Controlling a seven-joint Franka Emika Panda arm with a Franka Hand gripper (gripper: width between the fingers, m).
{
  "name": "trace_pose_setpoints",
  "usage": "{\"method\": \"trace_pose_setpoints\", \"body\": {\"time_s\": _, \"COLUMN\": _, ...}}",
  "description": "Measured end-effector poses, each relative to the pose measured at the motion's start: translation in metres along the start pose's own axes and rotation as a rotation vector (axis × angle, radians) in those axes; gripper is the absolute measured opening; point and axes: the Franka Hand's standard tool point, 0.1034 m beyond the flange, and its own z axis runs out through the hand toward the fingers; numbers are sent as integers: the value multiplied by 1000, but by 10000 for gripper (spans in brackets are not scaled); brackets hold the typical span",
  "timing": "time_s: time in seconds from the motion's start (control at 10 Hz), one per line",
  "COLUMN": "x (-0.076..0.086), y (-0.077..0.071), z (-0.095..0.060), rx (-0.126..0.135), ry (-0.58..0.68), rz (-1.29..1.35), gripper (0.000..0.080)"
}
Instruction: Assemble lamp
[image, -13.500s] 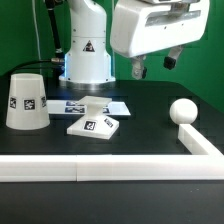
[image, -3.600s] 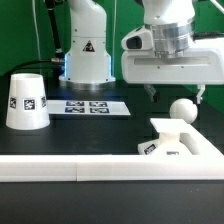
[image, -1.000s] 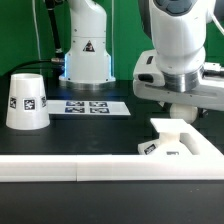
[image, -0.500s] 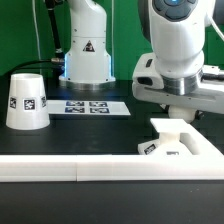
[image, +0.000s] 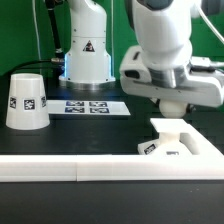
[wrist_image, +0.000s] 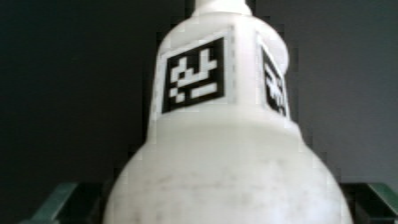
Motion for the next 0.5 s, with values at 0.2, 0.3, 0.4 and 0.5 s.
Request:
{"method": "trace_pose_setpoints", "body": {"time_s": 0.2, "x": 6, "y": 10, "z": -37, "rx": 19, "ry": -15, "rz": -23, "gripper": 577}}
{"method": "trace_pose_setpoints", "body": {"time_s": 0.3, "x": 12, "y": 14, "z": -53, "rx": 36, "ry": -6, "rz": -26, "gripper": 577}}
{"method": "trace_pose_setpoints", "body": {"time_s": 0.4, "x": 15, "y": 12, "z": -50, "rx": 41, "ry": 24, "rz": -23, "gripper": 577}}
{"method": "trace_pose_setpoints", "body": {"time_s": 0.5, "x": 14, "y": 12, "z": -49, "rx": 38, "ry": 20, "rz": -24, "gripper": 577}}
